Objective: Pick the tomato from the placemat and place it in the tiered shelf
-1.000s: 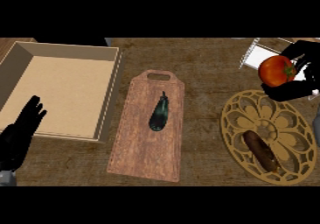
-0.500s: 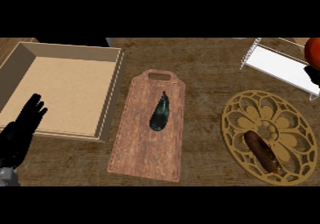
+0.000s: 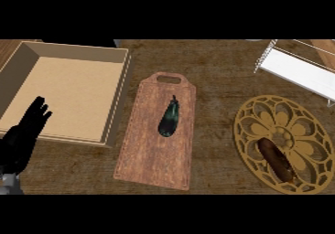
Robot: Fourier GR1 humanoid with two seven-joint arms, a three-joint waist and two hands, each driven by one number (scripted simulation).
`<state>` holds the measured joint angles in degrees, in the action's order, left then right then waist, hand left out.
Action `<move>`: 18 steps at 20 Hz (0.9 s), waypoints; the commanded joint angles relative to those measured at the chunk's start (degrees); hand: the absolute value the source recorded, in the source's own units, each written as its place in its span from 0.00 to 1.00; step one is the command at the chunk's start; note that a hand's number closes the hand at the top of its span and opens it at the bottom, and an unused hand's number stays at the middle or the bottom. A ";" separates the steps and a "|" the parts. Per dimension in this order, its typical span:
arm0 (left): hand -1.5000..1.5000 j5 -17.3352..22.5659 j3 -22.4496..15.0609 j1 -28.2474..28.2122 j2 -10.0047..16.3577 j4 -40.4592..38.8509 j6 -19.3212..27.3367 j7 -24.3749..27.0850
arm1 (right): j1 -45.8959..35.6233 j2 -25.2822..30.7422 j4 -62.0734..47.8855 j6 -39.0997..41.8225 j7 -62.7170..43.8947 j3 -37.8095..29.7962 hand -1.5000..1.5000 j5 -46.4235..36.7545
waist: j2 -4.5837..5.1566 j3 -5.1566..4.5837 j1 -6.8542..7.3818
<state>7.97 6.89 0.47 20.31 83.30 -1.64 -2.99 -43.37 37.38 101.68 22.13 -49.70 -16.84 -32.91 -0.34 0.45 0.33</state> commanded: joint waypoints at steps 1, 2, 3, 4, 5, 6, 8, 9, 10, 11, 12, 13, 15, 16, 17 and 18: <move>0.50 -1.84 -1.63 -0.94 -2.11 -1.67 1.42 -1.92 | -3.63 4.79 -7.52 1.55 2.26 -0.96 1.00 -1.04 | 0.46 -0.48 0.20; 0.50 -0.70 -0.05 1.72 -0.44 -4.25 -0.08 -2.29 | -7.87 5.28 -9.86 1.73 0.98 0.99 1.00 -2.05 | 0.56 -0.53 0.36; 0.50 -0.88 0.13 1.01 -1.29 -6.57 -0.40 0.24 | -6.18 5.31 -7.64 2.26 1.22 0.22 1.00 -1.27 | 0.46 -0.52 -0.08; 0.50 -0.77 -0.09 -0.52 -0.44 -2.32 -0.39 -2.67 | -7.11 4.87 -11.46 -0.16 2.70 2.36 1.00 -4.07 | 0.51 -0.49 0.64; 0.50 -0.13 0.48 2.30 0.02 -3.11 -0.52 -4.70 | -7.10 6.54 -12.64 1.52 3.87 0.74 1.00 -2.66 | 0.47 -0.48 0.17; 0.50 -0.79 -0.56 -2.73 -1.07 0.53 -0.14 -4.04 | -5.84 5.23 -13.06 0.02 4.26 1.88 1.00 -3.90 | 0.41 -0.46 0.62; 0.50 -0.89 0.70 -0.86 0.09 -2.86 -1.37 -1.94 | -9.95 7.96 -19.98 -1.05 8.26 1.49 1.00 -4.85 | 0.58 -0.49 0.61; 0.50 -2.34 -1.11 2.72 -1.64 -2.58 1.10 -4.95 | -10.03 6.88 -22.03 -3.50 8.63 2.29 1.00 -6.53 | 0.63 -0.48 0.42; 0.50 -1.94 -1.01 -2.36 -2.01 1.02 0.45 -3.07 | -13.40 8.24 -24.10 -2.16 7.51 2.75 1.00 -6.94 | 0.52 -0.49 1.03; 0.50 -2.28 -0.52 0.26 -1.76 -2.51 0.67 -3.69 | -10.97 9.45 -23.63 -1.97 9.66 1.75 1.00 -6.72 | 0.54 -0.48 0.30; 0.50 -1.26 0.15 -3.15 -1.20 -2.53 -1.89 0.17 | -10.11 9.17 -26.47 -4.45 11.75 2.45 1.00 -8.46 | 0.64 -0.49 0.82; 0.50 -2.13 0.02 -0.01 -1.69 -3.63 -0.20 -1.72 | -8.77 8.10 -26.96 -6.20 12.76 2.96 1.00 -9.24 | 0.64 -0.47 0.39; 0.50 -1.02 0.15 -2.68 -0.99 -1.63 -2.18 -1.65 | -13.82 8.69 -33.38 -7.23 13.41 4.48 1.00 -11.26 | 0.78 -0.49 1.51; 0.50 -2.20 -0.26 1.50 -2.09 -2.17 0.30 -3.07 | -11.16 7.77 -35.09 -10.96 15.90 4.88 1.00 -13.05 | 0.80 -0.46 0.85; 0.50 -1.60 0.68 1.08 -1.37 -4.40 -0.89 -2.55 | -9.63 9.89 -34.23 -8.52 17.04 2.85 1.00 -11.14 | 0.64 -0.46 0.21; 0.50 -2.44 -0.02 0.75 -2.03 -2.16 0.26 -2.89 | -14.53 11.15 -41.01 -9.73 19.51 3.41 1.00 -12.43 | 0.84 -0.46 1.22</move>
<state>6.41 7.30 1.79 19.29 83.35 -2.17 -4.39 -54.66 46.33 69.84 14.81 -35.33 -13.47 -43.37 0.02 0.44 1.21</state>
